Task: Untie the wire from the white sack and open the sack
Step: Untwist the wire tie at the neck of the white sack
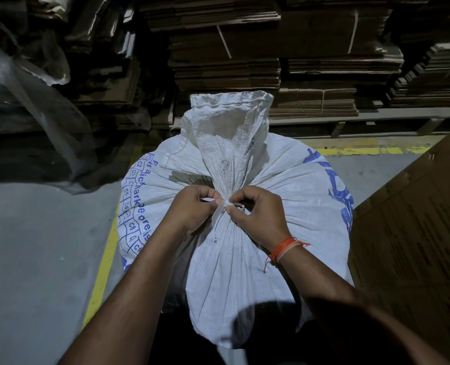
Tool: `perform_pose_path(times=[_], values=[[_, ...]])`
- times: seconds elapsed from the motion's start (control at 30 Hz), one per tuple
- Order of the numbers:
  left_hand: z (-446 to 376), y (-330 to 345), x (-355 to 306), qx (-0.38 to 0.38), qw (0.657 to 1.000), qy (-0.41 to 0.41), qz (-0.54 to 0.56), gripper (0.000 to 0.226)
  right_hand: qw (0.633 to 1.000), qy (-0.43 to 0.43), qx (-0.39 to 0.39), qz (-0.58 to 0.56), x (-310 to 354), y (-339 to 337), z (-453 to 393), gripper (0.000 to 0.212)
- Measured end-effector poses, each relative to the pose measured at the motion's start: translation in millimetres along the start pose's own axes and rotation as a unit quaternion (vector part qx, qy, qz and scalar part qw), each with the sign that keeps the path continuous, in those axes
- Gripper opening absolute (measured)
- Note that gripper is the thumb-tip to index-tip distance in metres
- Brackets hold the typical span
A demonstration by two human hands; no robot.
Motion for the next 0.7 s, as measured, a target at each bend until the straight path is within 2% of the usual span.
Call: perform_pose_path(times=[0.7], values=[[0.0, -2.9, 1.1, -0.02, 1.0, -0.016, -0.013, 0.004, 1.0, 0.003, -0.003, -0.006, -1.1, 1.1, 0.9, 0.008]])
Point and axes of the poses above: each hand's wrist, its own z-axis away from the middle knuckle, its own y-axis out of the palm, x = y × z, the point moved 5 cm from there along -z, towards the middle knuckle, and after that the axes turned 15 degrees about -z, right-handed, at the moved point
